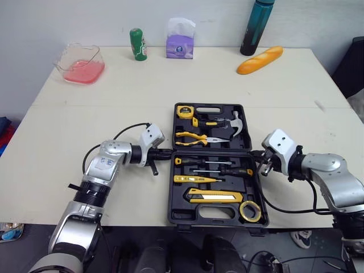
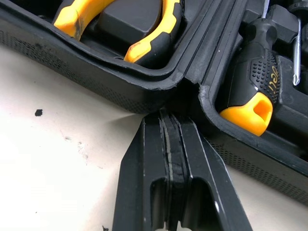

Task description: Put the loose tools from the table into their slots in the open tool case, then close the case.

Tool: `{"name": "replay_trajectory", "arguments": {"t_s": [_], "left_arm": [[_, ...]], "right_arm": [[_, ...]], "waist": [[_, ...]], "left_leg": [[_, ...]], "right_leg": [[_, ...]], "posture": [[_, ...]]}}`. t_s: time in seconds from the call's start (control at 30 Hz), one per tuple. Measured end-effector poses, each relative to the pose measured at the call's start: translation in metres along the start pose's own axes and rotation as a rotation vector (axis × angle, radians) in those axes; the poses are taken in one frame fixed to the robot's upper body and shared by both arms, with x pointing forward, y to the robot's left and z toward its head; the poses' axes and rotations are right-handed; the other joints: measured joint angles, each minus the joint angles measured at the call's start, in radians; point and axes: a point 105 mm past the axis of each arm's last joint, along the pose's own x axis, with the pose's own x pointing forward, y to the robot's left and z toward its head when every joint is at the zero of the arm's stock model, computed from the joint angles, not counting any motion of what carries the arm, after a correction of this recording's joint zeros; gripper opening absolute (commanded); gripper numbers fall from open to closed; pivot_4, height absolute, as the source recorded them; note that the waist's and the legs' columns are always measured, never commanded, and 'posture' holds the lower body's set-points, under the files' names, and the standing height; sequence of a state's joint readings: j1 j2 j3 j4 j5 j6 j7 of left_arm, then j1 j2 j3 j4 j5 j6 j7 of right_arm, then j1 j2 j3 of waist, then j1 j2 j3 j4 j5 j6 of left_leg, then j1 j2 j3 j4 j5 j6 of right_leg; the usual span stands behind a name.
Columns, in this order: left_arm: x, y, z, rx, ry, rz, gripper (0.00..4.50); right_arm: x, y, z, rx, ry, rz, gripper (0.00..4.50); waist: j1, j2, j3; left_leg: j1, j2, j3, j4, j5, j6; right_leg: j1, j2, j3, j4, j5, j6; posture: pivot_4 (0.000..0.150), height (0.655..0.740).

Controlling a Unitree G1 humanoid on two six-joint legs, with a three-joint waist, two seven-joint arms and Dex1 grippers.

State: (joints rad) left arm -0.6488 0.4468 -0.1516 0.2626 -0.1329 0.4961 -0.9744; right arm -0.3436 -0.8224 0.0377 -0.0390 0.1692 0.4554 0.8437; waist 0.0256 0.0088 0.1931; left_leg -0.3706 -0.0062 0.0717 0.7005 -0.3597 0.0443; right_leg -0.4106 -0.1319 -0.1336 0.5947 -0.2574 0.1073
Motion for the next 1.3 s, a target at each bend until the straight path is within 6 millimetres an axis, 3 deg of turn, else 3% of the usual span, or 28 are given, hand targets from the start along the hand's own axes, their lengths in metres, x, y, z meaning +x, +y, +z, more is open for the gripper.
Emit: {"name": "replay_trajectory", "arguments": {"t_s": [0.03,0.1,0.2,0.3,0.4,0.43,0.6,0.83,1.1,1.17,1.3], "left_arm": [[-0.001,0.000,-0.001,0.000,0.002,0.003,0.04],[-0.006,0.002,-0.003,-0.013,0.005,0.017,0.66],[-0.022,0.012,-0.006,-0.101,-0.007,0.061,1.73],[-0.051,0.032,-0.003,-0.222,-0.007,0.161,3.15],[-0.059,0.039,0.015,-0.283,-0.029,0.191,4.45],[-0.059,0.040,0.021,-0.309,-0.036,0.187,4.50],[-0.042,0.041,0.052,-0.466,-0.047,0.190,4.50],[-0.015,0.036,0.036,-0.627,0.038,0.177,4.50],[-0.007,0.038,0.040,-0.574,0.072,0.196,4.50],[-0.005,0.039,0.039,-0.550,0.085,0.205,3.97],[0.005,0.035,0.038,-0.506,0.103,0.200,2.37]], "right_arm": [[-0.001,-0.002,-0.001,-0.011,0.012,-0.011,0.00],[-0.007,-0.008,-0.006,-0.022,0.047,-0.036,0.00],[-0.020,-0.019,-0.007,0.038,0.054,-0.064,0.95],[-0.038,-0.028,-0.002,0.181,0.027,-0.083,2.49],[-0.041,-0.029,0.010,0.269,-0.002,-0.063,3.87],[-0.041,-0.029,0.017,0.302,-0.017,-0.047,4.45],[-0.032,-0.029,0.045,0.477,-0.033,-0.006,4.48],[-0.003,-0.034,0.052,0.657,0.030,-0.035,4.48],[0.014,-0.039,0.040,0.680,0.124,-0.081,4.48],[0.016,-0.041,0.039,0.667,0.125,-0.089,4.25],[0.020,-0.041,0.034,0.652,0.139,-0.096,2.75]], "waist": [[0.000,0.000,0.000],[-0.002,0.000,0.000],[-0.003,0.000,0.000],[-0.004,0.000,0.000],[0.000,0.000,0.000],[0.002,0.000,0.000],[0.000,0.000,0.000],[-0.007,0.000,0.000],[-0.002,0.000,0.000],[-0.004,0.000,0.000],[-0.003,0.000,0.000]], "left_leg": [[0.000,0.000,0.000,0.000,0.000,0.000],[0.000,0.000,0.000,0.000,0.000,0.000],[0.000,0.001,0.000,0.000,0.000,0.000],[0.000,0.001,-0.001,0.000,0.000,-0.001],[0.000,0.000,-0.001,0.000,0.000,0.000],[0.000,0.000,-0.001,0.001,0.000,0.000],[-0.002,-0.001,-0.003,0.001,0.000,0.000],[-0.002,0.000,0.000,-0.001,0.001,-0.001],[-0.001,-0.001,0.000,-0.001,0.001,-0.002],[0.000,-0.001,0.000,-0.001,0.001,-0.002],[0.000,-0.001,0.000,-0.001,0.001,-0.002]], "right_leg": [[0.000,0.000,0.000,0.000,0.000,0.000],[0.000,0.000,0.000,0.000,0.000,0.000],[0.000,0.000,0.000,0.000,0.000,0.000],[0.000,0.001,0.000,0.000,0.000,0.000],[0.000,0.000,0.000,0.000,0.000,0.000],[0.000,0.000,0.000,0.000,0.000,0.000],[0.000,0.000,0.000,0.000,0.000,0.000],[-0.002,0.001,0.001,0.002,0.000,0.000],[-0.002,0.001,0.001,0.002,0.000,0.000],[-0.002,0.001,0.002,0.002,0.000,0.000],[-0.002,0.001,0.002,0.002,0.000,0.000]], "posture": [[0.150,0.7314],[0.150,0.7314],[0.150,0.7314],[0.150,0.7314],[0.150,0.7314],[0.150,0.7314],[0.150,0.7314],[0.150,0.7314],[0.150,0.7314],[0.150,0.7314],[0.150,0.7314]]}}
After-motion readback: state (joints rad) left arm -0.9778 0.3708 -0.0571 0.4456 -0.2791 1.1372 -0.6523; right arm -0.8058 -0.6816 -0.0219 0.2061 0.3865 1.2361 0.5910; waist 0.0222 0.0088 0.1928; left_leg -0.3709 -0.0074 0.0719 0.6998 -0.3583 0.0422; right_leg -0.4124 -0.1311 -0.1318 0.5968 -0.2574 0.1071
